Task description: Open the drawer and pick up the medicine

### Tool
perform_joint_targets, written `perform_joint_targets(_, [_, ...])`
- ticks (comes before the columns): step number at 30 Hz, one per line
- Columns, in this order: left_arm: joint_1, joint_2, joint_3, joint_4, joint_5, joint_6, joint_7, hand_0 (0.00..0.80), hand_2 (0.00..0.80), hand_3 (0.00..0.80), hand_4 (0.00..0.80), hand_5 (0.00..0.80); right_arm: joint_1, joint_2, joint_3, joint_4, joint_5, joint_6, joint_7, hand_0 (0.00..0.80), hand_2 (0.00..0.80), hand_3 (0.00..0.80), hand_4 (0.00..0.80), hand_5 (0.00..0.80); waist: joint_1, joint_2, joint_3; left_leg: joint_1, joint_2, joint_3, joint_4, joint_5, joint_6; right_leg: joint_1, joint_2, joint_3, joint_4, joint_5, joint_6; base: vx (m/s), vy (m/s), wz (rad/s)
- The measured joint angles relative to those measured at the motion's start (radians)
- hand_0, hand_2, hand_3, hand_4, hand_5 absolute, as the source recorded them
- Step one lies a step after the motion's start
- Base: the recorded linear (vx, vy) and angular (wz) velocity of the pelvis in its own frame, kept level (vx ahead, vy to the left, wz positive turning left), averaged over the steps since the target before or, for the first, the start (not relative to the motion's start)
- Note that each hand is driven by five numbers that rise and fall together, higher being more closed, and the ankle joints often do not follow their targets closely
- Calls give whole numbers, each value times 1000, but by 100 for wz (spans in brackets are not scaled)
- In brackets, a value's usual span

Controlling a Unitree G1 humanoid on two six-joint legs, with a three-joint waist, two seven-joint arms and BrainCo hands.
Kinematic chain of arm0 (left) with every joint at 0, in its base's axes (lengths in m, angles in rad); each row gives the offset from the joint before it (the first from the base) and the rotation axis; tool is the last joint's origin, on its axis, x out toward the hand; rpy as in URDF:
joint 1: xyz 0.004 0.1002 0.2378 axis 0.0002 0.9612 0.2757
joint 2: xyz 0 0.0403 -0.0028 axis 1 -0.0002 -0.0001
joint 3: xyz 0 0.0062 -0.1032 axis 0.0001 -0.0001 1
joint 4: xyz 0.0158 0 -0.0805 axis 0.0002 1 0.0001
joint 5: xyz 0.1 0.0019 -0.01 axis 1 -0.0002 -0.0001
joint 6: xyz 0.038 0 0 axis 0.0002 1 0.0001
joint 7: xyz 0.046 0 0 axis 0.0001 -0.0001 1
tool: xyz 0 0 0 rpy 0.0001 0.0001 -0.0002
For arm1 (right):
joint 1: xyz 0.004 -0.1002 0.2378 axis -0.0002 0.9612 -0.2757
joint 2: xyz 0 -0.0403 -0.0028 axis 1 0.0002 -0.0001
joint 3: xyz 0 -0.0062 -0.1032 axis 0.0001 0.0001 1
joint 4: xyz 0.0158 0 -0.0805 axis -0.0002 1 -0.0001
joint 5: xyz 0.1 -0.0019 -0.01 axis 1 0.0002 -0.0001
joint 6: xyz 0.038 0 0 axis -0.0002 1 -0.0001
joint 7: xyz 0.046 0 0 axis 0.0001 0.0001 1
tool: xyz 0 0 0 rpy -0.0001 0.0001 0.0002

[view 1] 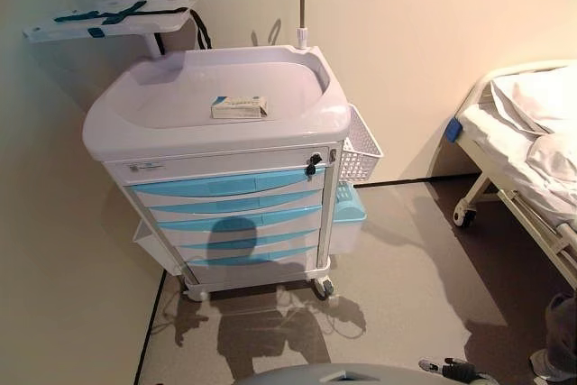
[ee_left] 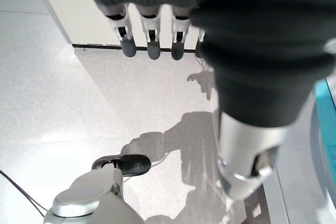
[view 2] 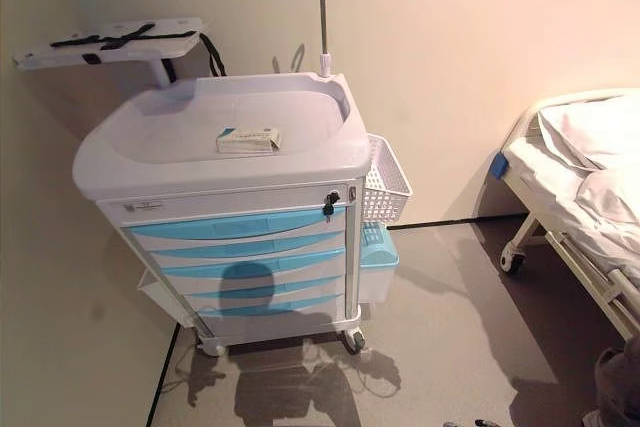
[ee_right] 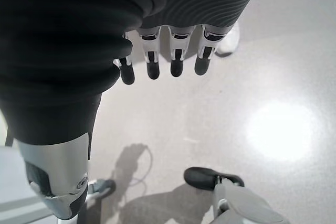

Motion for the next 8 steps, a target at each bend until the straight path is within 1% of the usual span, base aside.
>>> perform_joint_targets(8, [0,-5,-1,5,7,3,-18,0,0,0,0,0,9,0,3,0,-1,1,4,0,0,0,0,0,-1,-1,-5,0,0,-1,0,1,1,0,0,-1,0,-1,1,0,0,0])
